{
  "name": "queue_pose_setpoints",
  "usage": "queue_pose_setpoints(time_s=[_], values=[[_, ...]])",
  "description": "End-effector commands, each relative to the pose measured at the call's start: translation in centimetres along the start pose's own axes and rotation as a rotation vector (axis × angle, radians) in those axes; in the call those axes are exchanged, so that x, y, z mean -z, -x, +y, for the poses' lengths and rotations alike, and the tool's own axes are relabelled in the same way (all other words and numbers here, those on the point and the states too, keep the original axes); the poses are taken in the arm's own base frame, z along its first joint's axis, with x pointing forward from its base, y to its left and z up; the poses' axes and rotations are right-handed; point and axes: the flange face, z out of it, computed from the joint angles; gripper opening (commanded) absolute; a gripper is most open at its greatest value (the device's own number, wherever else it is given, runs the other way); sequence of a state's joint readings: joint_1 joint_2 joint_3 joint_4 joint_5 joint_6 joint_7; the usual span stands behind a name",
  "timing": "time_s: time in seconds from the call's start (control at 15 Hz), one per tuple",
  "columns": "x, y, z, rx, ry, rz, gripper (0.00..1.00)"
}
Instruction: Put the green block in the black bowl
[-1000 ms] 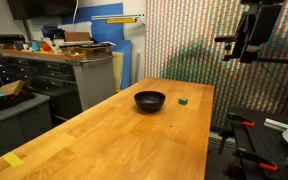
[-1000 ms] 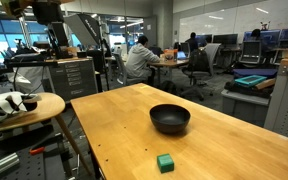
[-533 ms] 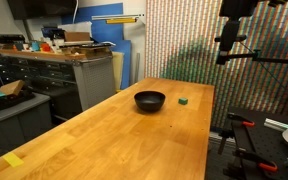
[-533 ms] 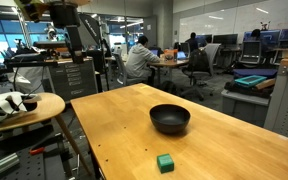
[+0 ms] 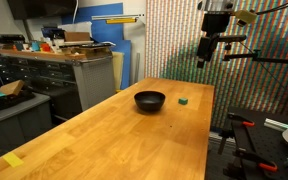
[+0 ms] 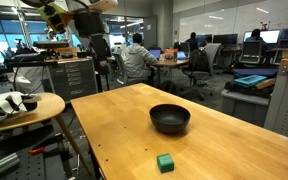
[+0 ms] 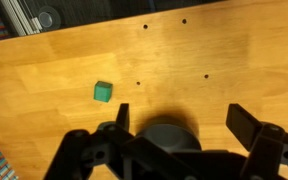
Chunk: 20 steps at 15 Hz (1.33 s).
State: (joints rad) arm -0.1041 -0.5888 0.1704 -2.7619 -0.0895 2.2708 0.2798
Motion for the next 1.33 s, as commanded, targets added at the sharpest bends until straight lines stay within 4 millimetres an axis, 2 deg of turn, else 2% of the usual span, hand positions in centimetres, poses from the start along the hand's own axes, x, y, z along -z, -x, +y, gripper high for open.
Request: queue_pose_setpoints(time_s=[0.0,0.8,1.27], values=[[-2.8,-2.3,2.4,-0.035,0.027,0.006,1.00],[-11.2,-7.0,9.4,-0.229,-0.041,0.010,1.00],[-16.2,-8.2,11.4,-0.226,-0.005,0.016,1.00]])
